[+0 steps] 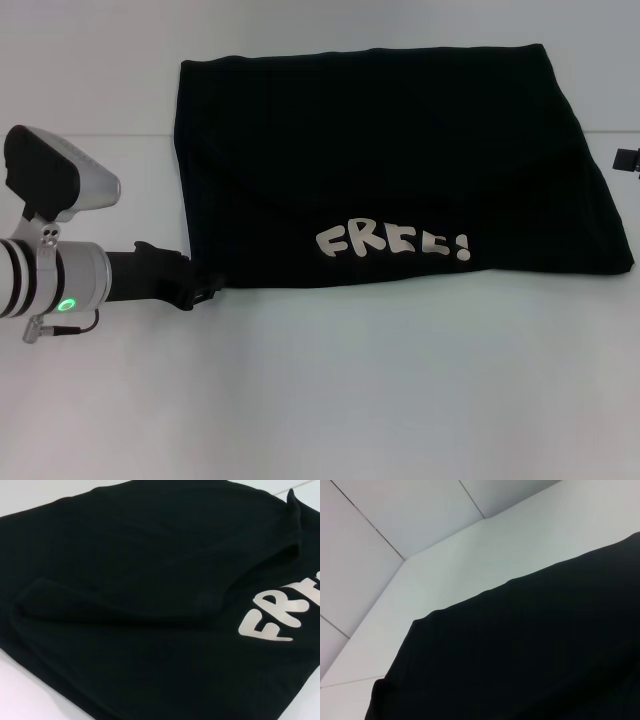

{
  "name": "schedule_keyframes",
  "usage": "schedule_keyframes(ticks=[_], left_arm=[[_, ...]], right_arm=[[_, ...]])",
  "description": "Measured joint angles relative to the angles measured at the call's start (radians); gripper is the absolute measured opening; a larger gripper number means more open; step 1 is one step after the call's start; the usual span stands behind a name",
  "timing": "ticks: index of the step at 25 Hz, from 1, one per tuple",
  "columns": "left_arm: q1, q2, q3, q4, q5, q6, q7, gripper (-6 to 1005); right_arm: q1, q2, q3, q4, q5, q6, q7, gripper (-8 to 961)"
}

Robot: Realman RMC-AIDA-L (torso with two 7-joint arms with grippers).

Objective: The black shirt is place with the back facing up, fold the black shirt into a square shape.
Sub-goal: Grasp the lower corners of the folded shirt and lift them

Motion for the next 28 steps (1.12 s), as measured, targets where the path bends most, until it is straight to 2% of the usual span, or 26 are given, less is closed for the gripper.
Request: schedule_keyframes(ticks=[5,9,15,21,25,28], left_arm=[[-0.002,0.000,0.001,0.001,0.006,-0.010,-0.003,281],[-0.004,0.000,0.001,0.007,0.006,-0.011,-0.004,208],[0.009,0.001,0.000,0.061,0.007,0.031,-0.019,99],[0.012,0.002,-0.003,0.073,0.007,0.040,-0.017,6],[0.011,0.003,-0.001,0.073,0.008,0.041,-0.018,7],[0.009,0.004,-0.001,0.074,0.009,0.041,-0.018,7]], right_arm=[[-0.002,0.000,-0.006,0.000,-0.006,0.000,0.000,656],[-0.006,-0.004,-0.012,0.001,-0.033,0.001,0.002,657],[0.002,-0.011,-0.014,0.006,-0.161,0.015,0.078,657],[0.029,0.012,-0.046,0.065,-0.237,0.115,0.086,648],[0.039,0.020,-0.080,0.108,-0.242,0.191,0.088,643],[0.045,0.028,-0.088,0.117,-0.241,0.220,0.085,590]])
